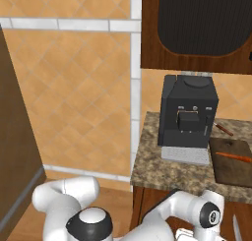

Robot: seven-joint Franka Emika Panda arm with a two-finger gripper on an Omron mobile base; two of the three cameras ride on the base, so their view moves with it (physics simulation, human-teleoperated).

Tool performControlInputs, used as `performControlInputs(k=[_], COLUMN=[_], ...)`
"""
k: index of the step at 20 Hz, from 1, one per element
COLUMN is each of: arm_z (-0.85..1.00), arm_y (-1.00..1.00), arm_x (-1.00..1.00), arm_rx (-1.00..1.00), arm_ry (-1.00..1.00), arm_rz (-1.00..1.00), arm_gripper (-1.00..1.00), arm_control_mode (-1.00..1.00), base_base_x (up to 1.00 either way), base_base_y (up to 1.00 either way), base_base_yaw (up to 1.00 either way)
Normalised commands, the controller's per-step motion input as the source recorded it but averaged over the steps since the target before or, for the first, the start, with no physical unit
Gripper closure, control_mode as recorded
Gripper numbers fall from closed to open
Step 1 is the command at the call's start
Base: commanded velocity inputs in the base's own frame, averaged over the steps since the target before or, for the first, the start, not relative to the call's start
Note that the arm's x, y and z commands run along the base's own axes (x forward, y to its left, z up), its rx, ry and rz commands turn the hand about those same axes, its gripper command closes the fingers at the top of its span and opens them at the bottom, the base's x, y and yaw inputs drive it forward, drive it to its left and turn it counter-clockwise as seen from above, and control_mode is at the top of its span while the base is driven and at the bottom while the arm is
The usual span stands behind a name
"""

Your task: Place the appropriate cutting tool for cutting the carrot skin on the cutting board.

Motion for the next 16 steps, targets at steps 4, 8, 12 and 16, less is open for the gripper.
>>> performControlInputs(k=[4, 8, 12, 16], arm_z=[0.01, 0.32, 0.33, 0.1], arm_y=[-0.14, -0.27, -0.29, -0.36], arm_x=[-0.01, 0.5, 0.56, 0.7], arm_rx=[0.0, 0.0, -0.04, 0.0], arm_ry=[-0.19, -0.37, -0.18, -0.03], arm_rz=[0.02, 0.0, 0.0, 0.0], arm_gripper=[-1.0, -1.0, -1.0, -1.0], arm_control_mode=[-1.0, -1.0, -1.0, -1.0], base_base_x=[0.0, 0.0, 0.0, 0.0], base_base_y=[0.0, 0.0, 0.0, 0.0], base_base_yaw=[0.0, 0.0, 0.0, 0.0])
